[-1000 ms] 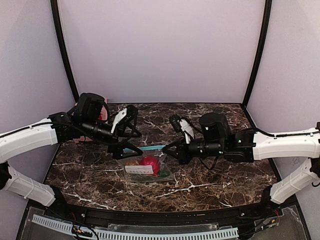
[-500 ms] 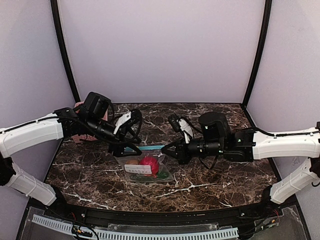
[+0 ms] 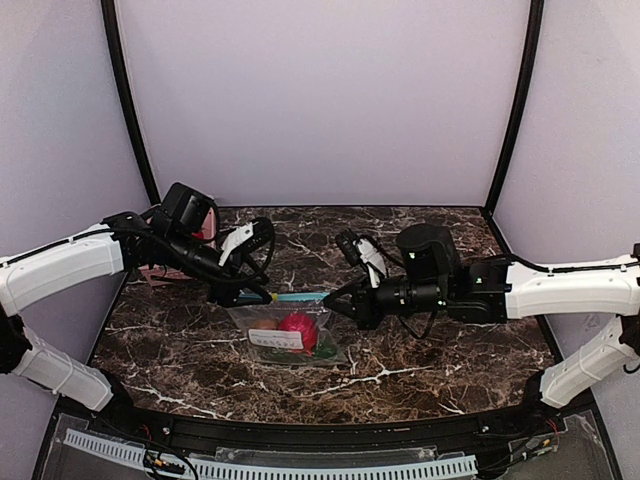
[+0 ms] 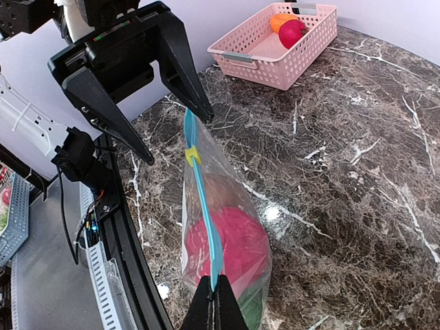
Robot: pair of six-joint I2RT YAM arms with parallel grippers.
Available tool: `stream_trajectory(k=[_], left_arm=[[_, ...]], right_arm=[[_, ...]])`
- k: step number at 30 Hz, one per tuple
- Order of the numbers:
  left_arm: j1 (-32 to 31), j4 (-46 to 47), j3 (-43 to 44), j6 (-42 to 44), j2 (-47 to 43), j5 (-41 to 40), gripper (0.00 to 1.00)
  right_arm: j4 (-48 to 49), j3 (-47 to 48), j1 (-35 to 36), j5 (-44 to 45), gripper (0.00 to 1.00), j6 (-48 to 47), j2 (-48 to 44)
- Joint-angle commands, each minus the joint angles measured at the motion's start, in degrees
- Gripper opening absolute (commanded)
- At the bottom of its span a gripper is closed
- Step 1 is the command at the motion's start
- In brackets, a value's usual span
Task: Place the food in the zip-top bag and seal the zipper
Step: Zip the zipper of the food storage bag.
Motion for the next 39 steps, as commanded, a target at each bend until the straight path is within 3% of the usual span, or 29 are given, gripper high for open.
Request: stream_trajectory(k=[1,18,24,39], left_arm=[[0.45,-0.76,-0.42,0.6,0.05,1.85,0.51],[0.47,2.18,0.04,-1.72,4.18,8.19,0.31],[0.5,1.03,0.54,-1.49,4.68,7.78,0.16],[0.45,-0.11,0.21,-0.69,3.6,4.34,0.19]], right_arm=[[0.67,1.95,-0.09,-0.96,0.0,-0.92,-0.2],[0.5,2.64,-0.11,-1.54,0.0,-0.91,0.91],[0.27,2.39,-0.06,0.06,0.0,-0.71,0.35],[-0.81,2.24,-0.05,1.58,0.0,-0.47,-0.23]])
